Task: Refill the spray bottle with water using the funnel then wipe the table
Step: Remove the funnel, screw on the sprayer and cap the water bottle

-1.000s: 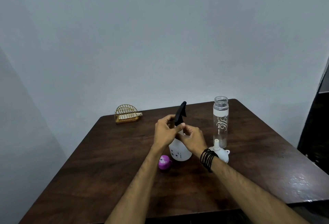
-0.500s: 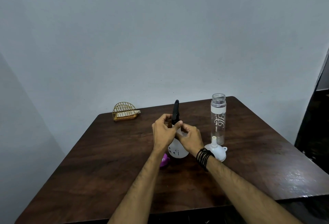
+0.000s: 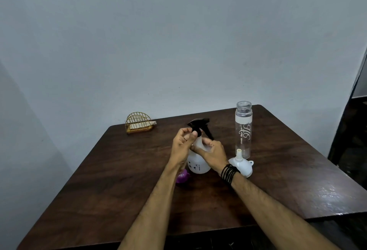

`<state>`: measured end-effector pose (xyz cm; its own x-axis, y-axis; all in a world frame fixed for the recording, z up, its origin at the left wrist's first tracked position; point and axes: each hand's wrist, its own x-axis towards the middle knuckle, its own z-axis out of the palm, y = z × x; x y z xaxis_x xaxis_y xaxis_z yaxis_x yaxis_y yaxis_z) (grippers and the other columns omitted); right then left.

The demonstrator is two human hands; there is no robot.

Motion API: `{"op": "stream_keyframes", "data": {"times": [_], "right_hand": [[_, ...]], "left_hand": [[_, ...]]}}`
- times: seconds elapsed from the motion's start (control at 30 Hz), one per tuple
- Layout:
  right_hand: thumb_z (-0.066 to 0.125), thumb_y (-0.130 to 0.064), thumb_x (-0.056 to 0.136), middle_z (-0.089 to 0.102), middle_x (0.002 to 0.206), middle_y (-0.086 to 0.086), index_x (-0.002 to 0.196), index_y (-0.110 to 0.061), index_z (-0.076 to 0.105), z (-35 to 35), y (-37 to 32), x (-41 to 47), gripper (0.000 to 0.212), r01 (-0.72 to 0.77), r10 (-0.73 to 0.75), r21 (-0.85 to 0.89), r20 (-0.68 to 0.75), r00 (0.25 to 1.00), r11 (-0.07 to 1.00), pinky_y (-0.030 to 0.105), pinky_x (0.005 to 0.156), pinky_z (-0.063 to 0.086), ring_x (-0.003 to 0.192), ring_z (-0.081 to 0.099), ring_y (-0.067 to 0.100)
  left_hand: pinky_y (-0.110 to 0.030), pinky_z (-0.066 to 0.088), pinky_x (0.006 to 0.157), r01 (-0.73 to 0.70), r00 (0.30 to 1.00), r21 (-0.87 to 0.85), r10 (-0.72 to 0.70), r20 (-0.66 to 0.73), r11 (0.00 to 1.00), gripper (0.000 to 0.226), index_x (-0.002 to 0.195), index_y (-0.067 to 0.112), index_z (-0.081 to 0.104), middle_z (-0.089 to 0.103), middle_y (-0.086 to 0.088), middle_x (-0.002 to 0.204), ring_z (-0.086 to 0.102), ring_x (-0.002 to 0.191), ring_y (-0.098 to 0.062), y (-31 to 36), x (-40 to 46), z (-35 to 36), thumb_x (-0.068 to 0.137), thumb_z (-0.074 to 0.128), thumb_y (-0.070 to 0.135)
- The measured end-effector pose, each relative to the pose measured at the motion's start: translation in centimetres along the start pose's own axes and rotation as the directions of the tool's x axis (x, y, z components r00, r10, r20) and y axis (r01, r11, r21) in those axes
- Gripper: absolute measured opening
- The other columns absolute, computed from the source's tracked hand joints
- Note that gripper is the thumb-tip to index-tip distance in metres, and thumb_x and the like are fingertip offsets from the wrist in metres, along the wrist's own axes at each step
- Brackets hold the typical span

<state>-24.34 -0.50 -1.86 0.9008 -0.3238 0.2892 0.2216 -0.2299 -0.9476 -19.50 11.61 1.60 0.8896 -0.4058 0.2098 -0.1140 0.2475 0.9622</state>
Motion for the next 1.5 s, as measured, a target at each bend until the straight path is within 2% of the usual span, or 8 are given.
{"op": "stream_keyframes", "data": {"times": [0.3, 0.47, 0.53, 0.63, 0.97, 1.17, 1.33, 1.5], "right_hand": [[0.080, -0.043, 0.076, 0.077, 0.088, -0.005, 0.094, -0.023, 0.077, -0.3, -0.1, -0.2, 0.027, -0.030, 0.030, -0.018, 0.014, 0.999, 0.999, 0.037, 0.083, 0.058, 0.086, 0.071, 0.007], [0.077, -0.066, 0.064, 0.075, 0.105, -0.010, 0.111, -0.025, 0.073, -0.2, -0.1, -0.2, 0.063, -0.030, 0.030, -0.007, 0.043, 0.999, 1.000, 0.036, 0.096, 0.053, 0.102, 0.068, 0.004], [0.077, -0.070, 0.061, 0.074, 0.106, -0.009, 0.113, -0.024, 0.073, -0.1, 0.0, -0.2, 0.069, -0.049, 0.049, -0.010, 0.037, 0.998, 0.999, 0.038, 0.097, 0.053, 0.104, 0.067, 0.005], [0.075, -0.063, 0.066, 0.076, 0.100, -0.008, 0.106, -0.025, 0.075, -0.3, 0.0, -0.2, 0.054, -0.041, 0.042, -0.011, 0.042, 0.998, 0.999, 0.045, 0.094, 0.055, 0.099, 0.069, 0.007], [0.078, -0.043, 0.077, 0.075, 0.105, -0.001, 0.104, -0.022, 0.074, -0.8, -0.2, 0.3, 0.034, -0.058, 0.047, 0.076, 0.145, 0.988, 0.995, 0.048, 0.102, 0.049, 0.106, 0.068, 0.015], [0.074, -0.043, 0.082, 0.070, 0.109, -0.006, 0.118, -0.023, 0.067, -0.2, -0.8, 0.0, 0.042, -0.002, 0.016, -0.319, 0.039, 0.999, 0.948, 0.024, 0.083, 0.049, 0.105, 0.064, 0.012], [0.074, -0.026, 0.081, 0.064, 0.108, -0.008, 0.113, -0.022, 0.065, -1.5, -0.7, -2.4, 0.033, 0.190, -0.346, -0.579, -0.171, 0.922, 0.793, 0.033, 0.081, 0.053, 0.097, 0.055, 0.011], [0.072, -0.023, 0.080, 0.061, 0.097, -0.012, 0.096, -0.026, 0.064, -5.0, -1.3, -3.5, 0.018, 0.204, -0.449, -0.637, -0.249, 0.858, 0.744, 0.031, 0.078, 0.051, 0.087, 0.055, 0.010]], "left_hand": [[-0.021, 0.055, 0.081, -0.084, 0.994, 0.145, 0.074, 0.075, 0.986, 0.028, 0.126, -0.001, 0.055, 0.071, -0.014, 0.113, 0.071, 0.099, -0.011, -0.2, -0.3, 0.6, 0.100, 0.054, 0.008], [-0.041, 0.053, 0.097, -0.078, 0.996, 0.108, 0.074, 0.048, 0.991, 0.022, 0.119, 0.003, 0.054, 0.072, -0.012, 0.118, 0.068, 0.113, -0.026, -0.7, 0.0, -0.1, 0.104, 0.047, 0.017], [-0.035, 0.055, 0.092, -0.093, 0.995, 0.143, 0.088, 0.045, 0.985, 0.025, 0.119, 0.002, 0.057, 0.073, -0.011, 0.116, 0.069, 0.110, -0.022, -0.5, -0.1, 0.1, 0.105, 0.045, 0.019], [-0.020, 0.053, 0.084, -0.123, 0.992, 0.211, 0.117, 0.042, 0.970, 0.024, 0.120, 0.004, 0.059, 0.071, -0.010, 0.114, 0.069, 0.104, -0.009, -0.3, -0.4, 0.7, 0.101, 0.053, 0.017], [-0.009, 0.047, 0.085, -0.122, 0.983, 0.278, 0.076, 0.168, 0.953, 0.032, 0.131, 0.001, 0.057, 0.067, 0.004, 0.119, 0.064, 0.106, 0.008, 0.3, 0.4, -0.1, 0.103, 0.047, 0.012], [-0.030, 0.057, 0.089, -0.173, 0.983, 0.407, 0.185, 0.011, 0.897, 0.024, 0.117, 0.012, 0.064, 0.072, -0.001, 0.110, 0.069, 0.101, -0.008, 0.2, 0.0, -0.4, 0.096, 0.063, 0.023], [-0.031, 0.054, 0.079, -0.094, 0.949, 0.633, 0.261, -0.176, 0.768, 0.033, 0.116, 0.024, 0.062, 0.063, 0.023, 0.091, 0.062, 0.087, 0.003, 0.7, -0.5, -1.9, 0.090, 0.068, 0.042], [-0.034, 0.045, 0.075, 0.079, 0.831, 0.705, 0.344, -0.437, 0.704, 0.045, 0.117, 0.020, 0.059, 0.069, 0.002, 0.102, 0.065, 0.100, -0.020, 1.0, -1.0, -2.6, 0.088, 0.065, 0.054]]}}
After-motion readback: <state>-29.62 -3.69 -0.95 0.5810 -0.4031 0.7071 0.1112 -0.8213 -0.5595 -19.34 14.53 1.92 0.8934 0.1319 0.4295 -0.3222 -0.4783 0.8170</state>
